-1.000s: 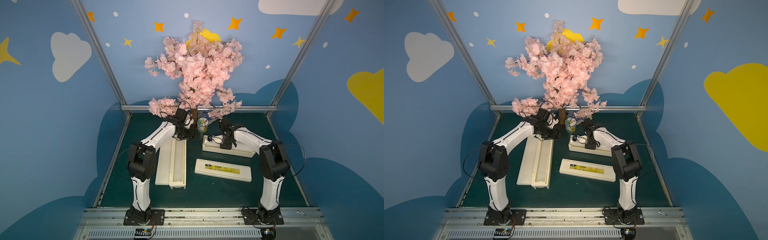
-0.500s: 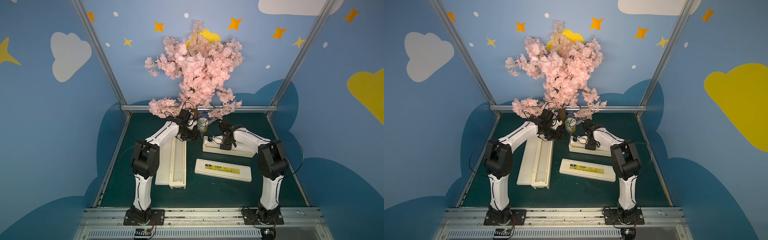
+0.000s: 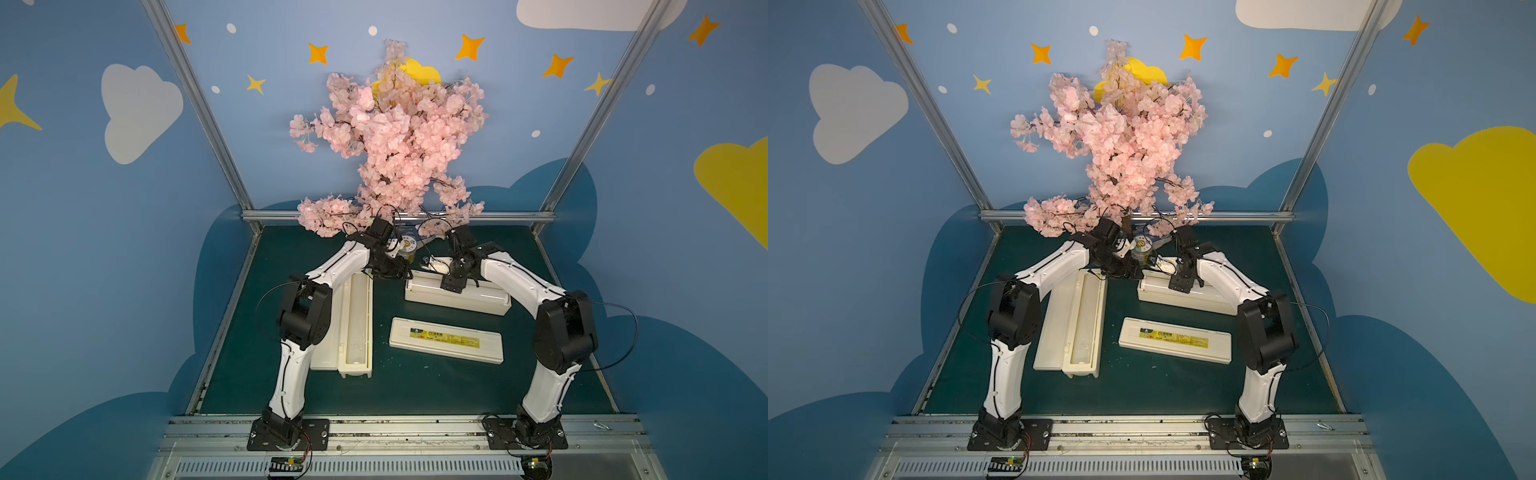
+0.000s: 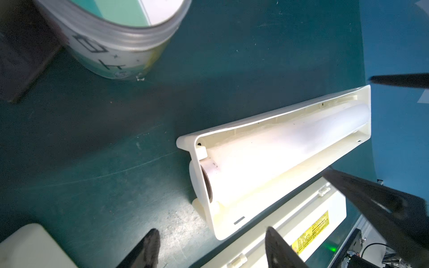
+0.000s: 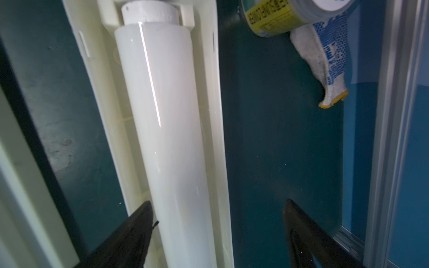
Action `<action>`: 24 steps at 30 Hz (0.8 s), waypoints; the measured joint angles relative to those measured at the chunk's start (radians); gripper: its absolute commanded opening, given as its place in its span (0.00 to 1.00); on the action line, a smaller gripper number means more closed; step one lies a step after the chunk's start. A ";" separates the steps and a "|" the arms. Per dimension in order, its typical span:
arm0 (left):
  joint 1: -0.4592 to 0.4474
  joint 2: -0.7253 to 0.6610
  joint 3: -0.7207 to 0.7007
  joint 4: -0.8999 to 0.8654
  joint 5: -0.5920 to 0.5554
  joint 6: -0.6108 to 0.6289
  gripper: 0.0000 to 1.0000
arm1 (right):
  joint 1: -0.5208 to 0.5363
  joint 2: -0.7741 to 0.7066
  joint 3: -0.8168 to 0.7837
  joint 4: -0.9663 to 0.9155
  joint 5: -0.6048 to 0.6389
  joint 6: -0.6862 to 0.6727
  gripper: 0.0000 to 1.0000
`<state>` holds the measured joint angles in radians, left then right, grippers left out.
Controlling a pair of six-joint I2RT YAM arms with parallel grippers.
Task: Put plastic wrap rolls into dispensers
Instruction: Place the plastic wrap into the plastic wrap cutting box, then pick up the lid from the center of the board.
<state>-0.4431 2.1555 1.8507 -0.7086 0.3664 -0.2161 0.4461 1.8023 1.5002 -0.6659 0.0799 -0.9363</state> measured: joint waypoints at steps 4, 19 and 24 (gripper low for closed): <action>0.035 -0.075 -0.078 0.030 -0.004 0.013 0.73 | -0.005 -0.123 -0.012 -0.081 -0.110 0.054 0.86; 0.144 -0.370 -0.320 0.130 -0.034 0.060 0.73 | 0.260 -0.166 -0.228 -0.140 -0.340 0.481 0.87; 0.165 -0.466 -0.419 0.146 -0.051 0.064 0.73 | 0.320 -0.116 -0.310 -0.050 -0.296 0.494 0.87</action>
<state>-0.2783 1.6897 1.4319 -0.5621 0.3153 -0.1520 0.7658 1.6863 1.1900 -0.7162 -0.2157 -0.4423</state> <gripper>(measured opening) 0.727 0.873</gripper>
